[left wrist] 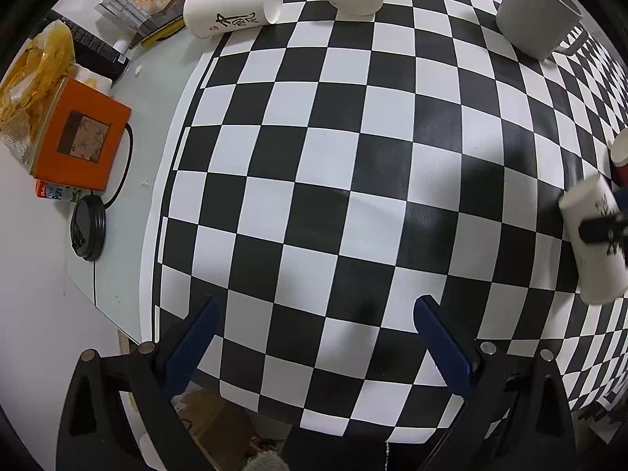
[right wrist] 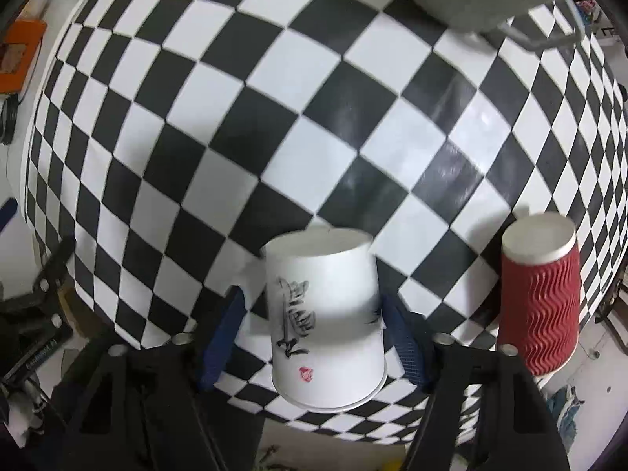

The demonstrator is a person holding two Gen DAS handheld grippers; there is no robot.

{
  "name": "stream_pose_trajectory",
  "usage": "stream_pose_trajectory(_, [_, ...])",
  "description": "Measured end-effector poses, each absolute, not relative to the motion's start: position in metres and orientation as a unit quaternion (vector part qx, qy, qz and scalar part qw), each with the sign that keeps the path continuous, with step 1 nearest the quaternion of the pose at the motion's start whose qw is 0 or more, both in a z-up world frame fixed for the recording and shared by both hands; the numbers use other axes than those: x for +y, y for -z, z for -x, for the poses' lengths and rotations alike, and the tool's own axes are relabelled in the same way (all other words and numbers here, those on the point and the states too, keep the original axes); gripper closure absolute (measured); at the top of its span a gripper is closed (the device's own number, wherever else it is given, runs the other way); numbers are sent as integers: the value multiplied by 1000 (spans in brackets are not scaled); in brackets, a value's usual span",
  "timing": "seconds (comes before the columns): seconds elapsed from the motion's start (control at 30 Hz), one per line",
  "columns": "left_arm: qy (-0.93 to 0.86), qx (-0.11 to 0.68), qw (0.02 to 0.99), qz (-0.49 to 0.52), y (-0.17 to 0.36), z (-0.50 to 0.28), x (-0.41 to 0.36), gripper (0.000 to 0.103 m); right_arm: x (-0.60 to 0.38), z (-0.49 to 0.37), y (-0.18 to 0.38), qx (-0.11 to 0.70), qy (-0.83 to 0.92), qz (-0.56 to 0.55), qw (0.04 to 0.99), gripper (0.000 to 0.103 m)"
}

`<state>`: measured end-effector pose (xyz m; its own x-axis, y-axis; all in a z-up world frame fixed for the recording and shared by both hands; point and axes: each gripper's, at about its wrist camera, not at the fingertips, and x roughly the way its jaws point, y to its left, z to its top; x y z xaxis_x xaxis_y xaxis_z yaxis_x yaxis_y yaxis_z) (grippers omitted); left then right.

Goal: Flip cup upside down
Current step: 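Rotate the white cup with the right tool so its opening faces down, then lower the inverted cup onto the table and open the right tool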

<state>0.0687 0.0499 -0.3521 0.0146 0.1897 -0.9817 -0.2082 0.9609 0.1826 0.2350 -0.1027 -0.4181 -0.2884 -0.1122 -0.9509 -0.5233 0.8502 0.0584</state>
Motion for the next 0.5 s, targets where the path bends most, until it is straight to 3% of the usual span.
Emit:
stream_pose_trajectory(0.2, [-134, 689, 712, 30, 353, -75, 54, 3, -100, -244, 381, 727, -193, 121, 647, 42])
stream_pose_trajectory(0.5, [-113, 681, 723, 34, 363, -103, 62, 3, -117, -219, 346, 529, -171, -77, 828, 42])
